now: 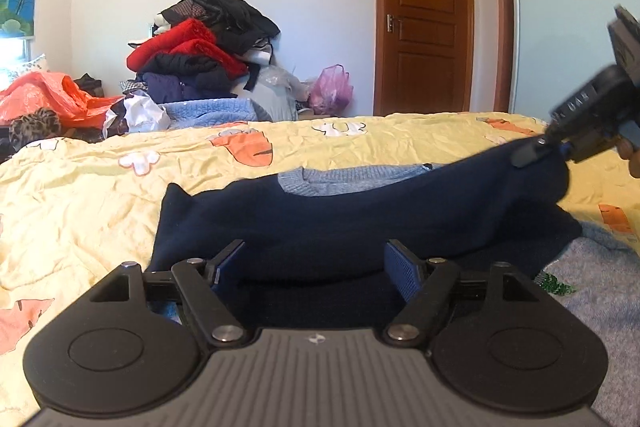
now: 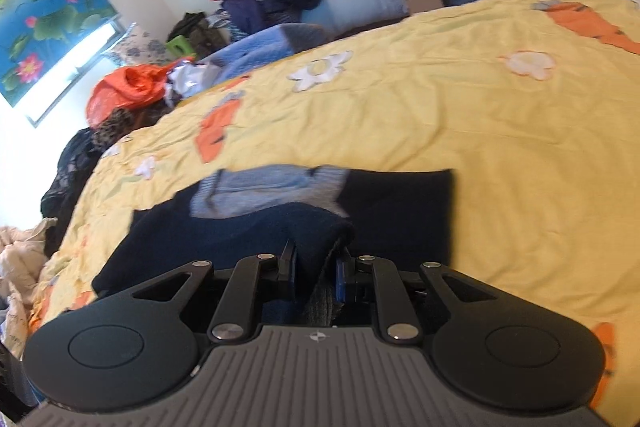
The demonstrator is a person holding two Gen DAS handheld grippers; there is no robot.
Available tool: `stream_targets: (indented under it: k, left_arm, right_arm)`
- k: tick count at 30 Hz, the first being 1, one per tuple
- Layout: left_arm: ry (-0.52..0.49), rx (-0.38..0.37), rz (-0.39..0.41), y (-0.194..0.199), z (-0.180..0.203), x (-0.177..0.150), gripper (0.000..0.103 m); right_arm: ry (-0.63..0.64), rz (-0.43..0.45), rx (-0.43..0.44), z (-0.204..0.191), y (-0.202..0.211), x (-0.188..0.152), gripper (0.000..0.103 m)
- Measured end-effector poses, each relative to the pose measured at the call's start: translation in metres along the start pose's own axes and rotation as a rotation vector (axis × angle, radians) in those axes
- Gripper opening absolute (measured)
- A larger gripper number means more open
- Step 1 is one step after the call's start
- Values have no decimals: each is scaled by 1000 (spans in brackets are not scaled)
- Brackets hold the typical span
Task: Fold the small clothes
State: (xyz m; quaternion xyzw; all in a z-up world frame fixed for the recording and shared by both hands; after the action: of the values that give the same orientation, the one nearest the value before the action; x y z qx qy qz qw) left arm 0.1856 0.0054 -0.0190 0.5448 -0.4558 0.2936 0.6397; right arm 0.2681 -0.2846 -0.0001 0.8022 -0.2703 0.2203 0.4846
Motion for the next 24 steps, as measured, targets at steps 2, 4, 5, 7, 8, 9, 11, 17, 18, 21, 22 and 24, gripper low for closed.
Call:
stream_targets:
  k: [2,4,5,7,8,9,11,17,18,21,22,24]
  left_arm:
    - [5,2,-12,-2,-1,0,75]
    - [7,4,-15,-2,-2,0,75]
    - [7,5,-18,-3,-2,0,75]
    - [6,7,-25,-5,-2,0,75]
    - [6,8,-28,-5,-2,-1,75]
    - [6,10,-32,-6,-2,-1,75]
    - [5,14,-37,-6,-2,-1,75]
    - [-20,13,-45,-7,-3,4,75]
    - [-37,24,-34,-7,-1,8,75]
    - [-64,72,-60,-24,1,19,81]
    - [-70,71,-83,-33,2,21,81]
    - [-93,88,-122,-53,4,26,81]
  right_arm:
    - [-20,-2,-18,14,0,-1,25]
    - [-30,-8,-36,25,-2,-3,25]
    - [-36,-15,-35,27,-5,-6,25]
    - [-31,-29,-44,31,-10,-11,25]
    - [-32,-34,-45,31,-12,-13,25]
    - [-38,-37,-42,32,-15,-15,25]
    - [-67,-36,-24,35,-19,-17,31]
    - [-125,127,-14,36,13,-8,66]
    - [-100,151,-10,31,20,-9,66]
    - [13,181,2,5,29,-18,66]
    - [40,164,23,-4,26,-22,66]
    - [66,121,51,-18,12,-29,66]
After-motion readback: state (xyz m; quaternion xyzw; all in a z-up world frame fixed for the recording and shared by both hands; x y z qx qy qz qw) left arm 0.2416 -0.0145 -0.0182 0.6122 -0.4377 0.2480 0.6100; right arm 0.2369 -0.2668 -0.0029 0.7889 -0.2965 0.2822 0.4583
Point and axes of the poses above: each gripper's, at about its wrist camera, not at the fingertips, and y roughly against the way its jaws point, z to its right, x to its top, the point moved 8 cm from there along -y, roughly the way its jaws point, and after that the axes turned 1 degree about -z, right-handed, at the moved point
